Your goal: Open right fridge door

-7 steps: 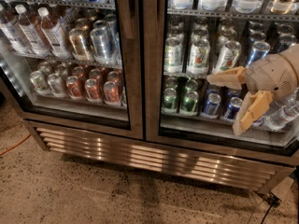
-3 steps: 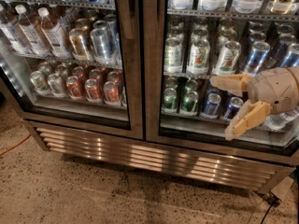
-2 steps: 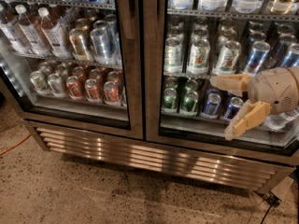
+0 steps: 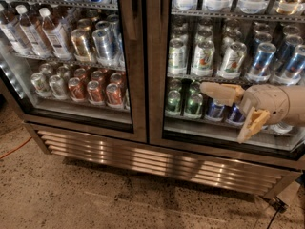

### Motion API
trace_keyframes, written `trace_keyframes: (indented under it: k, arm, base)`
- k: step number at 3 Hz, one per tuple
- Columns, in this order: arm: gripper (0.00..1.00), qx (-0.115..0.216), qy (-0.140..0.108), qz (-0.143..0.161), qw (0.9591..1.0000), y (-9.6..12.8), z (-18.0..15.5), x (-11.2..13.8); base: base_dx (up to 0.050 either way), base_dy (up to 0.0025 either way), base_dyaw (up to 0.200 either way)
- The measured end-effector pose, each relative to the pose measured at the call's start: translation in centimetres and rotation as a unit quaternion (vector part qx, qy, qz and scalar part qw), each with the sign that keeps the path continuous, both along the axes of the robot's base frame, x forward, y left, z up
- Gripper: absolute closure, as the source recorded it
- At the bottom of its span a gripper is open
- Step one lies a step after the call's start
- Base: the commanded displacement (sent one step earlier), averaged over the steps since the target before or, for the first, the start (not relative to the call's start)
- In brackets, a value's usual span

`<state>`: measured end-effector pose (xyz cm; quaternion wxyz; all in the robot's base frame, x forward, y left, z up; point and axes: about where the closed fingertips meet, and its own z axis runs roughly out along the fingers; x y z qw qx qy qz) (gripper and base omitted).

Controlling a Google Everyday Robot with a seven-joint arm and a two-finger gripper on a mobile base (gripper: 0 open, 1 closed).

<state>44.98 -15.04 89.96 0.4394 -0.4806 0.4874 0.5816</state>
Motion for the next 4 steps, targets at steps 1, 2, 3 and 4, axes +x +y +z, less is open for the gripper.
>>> trace_keyframes:
  k: [1, 2, 3, 4]
  arm:
    - [0.00, 0.083, 0.033, 0.020, 0.9959, -0.8, -1.1, 0.6]
    - [0.00, 0.072, 0.032, 0.016, 0.9968, -0.3, -1.0, 0.8]
    - [0.00, 0.057, 0.010, 0.012, 0.9983, 0.4, 1.1, 0.2]
    - [0.00, 0.035, -0.041, 0.018, 0.9984, 2.1, 6.6, -2.1]
  base:
    - [0.000, 0.00000, 0.000]
    - [0.000, 0.00000, 0.000]
    - [0.000, 0.00000, 0.000]
    - [0.000, 0.00000, 0.000]
